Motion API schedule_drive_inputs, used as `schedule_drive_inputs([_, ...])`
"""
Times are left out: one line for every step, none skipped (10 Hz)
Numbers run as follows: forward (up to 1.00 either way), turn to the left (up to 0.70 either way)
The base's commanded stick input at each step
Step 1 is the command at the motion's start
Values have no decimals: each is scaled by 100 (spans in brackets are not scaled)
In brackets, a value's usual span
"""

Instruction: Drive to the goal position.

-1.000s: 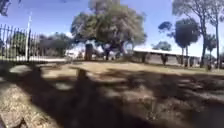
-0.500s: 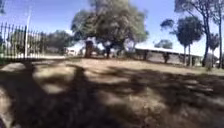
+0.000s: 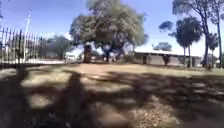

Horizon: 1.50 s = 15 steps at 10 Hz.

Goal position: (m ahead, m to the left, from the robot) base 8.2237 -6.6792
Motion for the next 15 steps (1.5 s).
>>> schedule_drive_inputs([70,0])
schedule_drive_inputs([70,0])
schedule_drive_inputs([70,0])
schedule_drive_inputs([70,0])
schedule_drive_inputs([70,0])
schedule_drive_inputs([70,0])
schedule_drive_inputs([70,0])
schedule_drive_inputs([70,0])
schedule_drive_inputs([70,0])
schedule_drive_inputs([70,0])
schedule_drive_inputs([70,0])
schedule_drive_inputs([70,0])
schedule_drive_inputs([70,0])
schedule_drive_inputs([70,0])
schedule_drive_inputs([70,0])
